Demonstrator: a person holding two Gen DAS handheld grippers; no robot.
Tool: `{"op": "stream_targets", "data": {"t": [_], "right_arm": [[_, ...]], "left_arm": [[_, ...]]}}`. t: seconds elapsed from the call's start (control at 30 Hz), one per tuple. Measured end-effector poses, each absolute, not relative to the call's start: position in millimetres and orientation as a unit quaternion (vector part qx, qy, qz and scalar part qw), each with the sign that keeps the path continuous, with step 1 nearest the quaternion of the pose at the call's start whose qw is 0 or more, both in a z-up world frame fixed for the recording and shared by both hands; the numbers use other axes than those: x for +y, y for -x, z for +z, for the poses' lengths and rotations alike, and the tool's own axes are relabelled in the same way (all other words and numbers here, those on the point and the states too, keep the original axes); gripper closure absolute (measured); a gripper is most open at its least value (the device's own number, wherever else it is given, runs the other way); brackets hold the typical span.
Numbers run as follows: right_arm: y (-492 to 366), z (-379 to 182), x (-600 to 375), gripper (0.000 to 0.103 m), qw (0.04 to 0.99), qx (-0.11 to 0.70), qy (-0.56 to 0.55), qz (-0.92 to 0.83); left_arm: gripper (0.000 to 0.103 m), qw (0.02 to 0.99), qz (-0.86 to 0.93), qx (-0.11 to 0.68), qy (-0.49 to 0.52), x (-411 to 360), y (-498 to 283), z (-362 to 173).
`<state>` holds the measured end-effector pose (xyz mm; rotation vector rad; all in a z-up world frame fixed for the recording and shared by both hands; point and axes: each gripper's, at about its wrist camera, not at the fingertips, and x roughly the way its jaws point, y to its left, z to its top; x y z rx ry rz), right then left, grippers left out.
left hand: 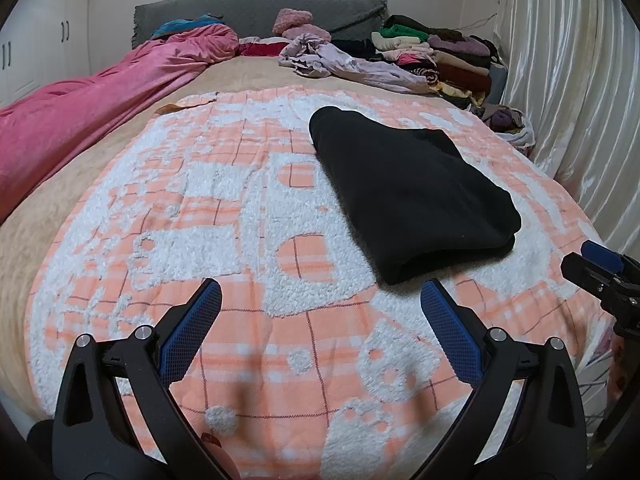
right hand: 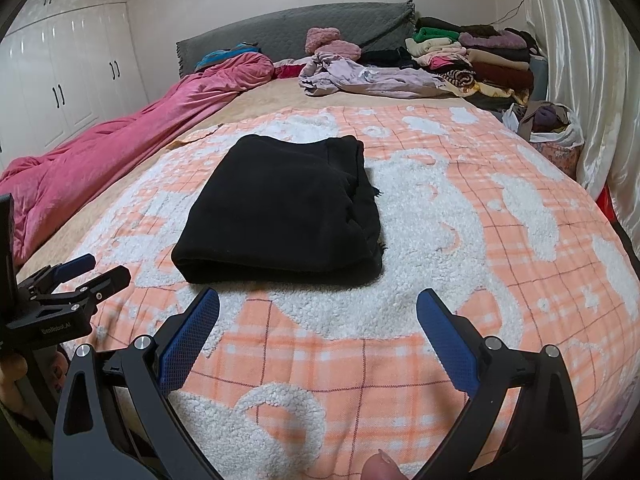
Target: Fold small clothes
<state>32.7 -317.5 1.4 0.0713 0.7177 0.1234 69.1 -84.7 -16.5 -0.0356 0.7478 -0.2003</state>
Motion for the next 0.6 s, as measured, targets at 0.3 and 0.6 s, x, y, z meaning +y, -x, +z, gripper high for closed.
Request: {"op": "stream_targets", "data": {"t": [0.3, 0.6], "right_arm": [[-33, 0, -319, 0.005, 0.934, 0.351, -0.035, 0.058], [-31, -8, -330, 0.005, 0.932, 0.358, -0.05, 0.028]], "left_arm": [[0.01, 0.923, -0.095, 0.373, 0.005, -87, -70, -20], [0.01, 0.919, -0.091, 0.383, -0.007, -82, -71, -23]]}}
